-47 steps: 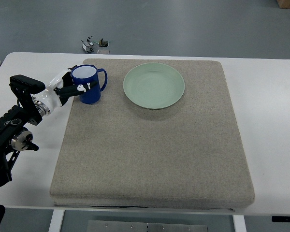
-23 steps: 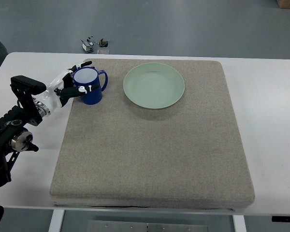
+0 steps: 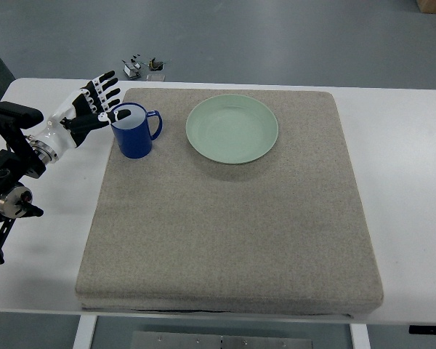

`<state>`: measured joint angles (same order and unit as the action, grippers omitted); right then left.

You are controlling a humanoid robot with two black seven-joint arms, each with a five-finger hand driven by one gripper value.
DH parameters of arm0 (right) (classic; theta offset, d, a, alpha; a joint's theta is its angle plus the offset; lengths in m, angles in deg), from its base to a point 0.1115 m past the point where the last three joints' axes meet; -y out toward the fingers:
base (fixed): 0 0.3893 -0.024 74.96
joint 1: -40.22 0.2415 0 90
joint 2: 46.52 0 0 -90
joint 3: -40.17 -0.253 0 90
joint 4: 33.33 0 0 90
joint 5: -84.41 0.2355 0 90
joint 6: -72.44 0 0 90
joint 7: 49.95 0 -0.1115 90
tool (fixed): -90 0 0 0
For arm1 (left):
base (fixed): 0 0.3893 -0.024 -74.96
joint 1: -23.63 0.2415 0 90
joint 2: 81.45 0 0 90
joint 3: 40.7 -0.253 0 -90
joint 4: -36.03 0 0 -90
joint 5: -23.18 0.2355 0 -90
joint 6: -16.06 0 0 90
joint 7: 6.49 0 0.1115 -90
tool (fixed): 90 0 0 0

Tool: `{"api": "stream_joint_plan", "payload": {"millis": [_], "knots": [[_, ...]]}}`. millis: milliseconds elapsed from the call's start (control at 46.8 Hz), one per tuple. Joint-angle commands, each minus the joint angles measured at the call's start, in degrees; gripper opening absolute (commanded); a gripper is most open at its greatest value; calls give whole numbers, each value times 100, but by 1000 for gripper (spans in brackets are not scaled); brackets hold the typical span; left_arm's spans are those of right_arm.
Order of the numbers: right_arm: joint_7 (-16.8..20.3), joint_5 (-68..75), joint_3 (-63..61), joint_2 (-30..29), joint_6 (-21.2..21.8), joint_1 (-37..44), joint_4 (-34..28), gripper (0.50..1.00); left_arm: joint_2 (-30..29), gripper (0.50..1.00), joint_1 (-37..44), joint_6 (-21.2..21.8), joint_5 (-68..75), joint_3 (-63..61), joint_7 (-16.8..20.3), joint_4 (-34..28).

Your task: Place cup left of plate with left hand

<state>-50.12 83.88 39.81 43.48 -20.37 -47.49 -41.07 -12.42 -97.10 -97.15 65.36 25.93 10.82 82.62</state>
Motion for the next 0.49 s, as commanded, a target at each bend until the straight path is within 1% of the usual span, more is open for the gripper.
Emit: {"api": "stream_joint_plan", "payload": {"millis": [0,150,256,342,470], "knots": [[0,0,0,0,0,0,0,934,-187,999,-196,-202,-473,-80,-70,-1],[0,0,0,0,0,0,0,934,-592,999,-609,-298,-720,-273,-123,-27],[0,0,0,0,0,0,1,934,-750,999,-855,-632,-861,-387,-254,-63],[0,0,0,0,0,0,1,934,-759,999,-970,-782,-1071,-440,-526,-89],[0,0,0,0,0,0,1,934,-786,999,-1119,-791,-1476,-440,-1115,-238]]}}
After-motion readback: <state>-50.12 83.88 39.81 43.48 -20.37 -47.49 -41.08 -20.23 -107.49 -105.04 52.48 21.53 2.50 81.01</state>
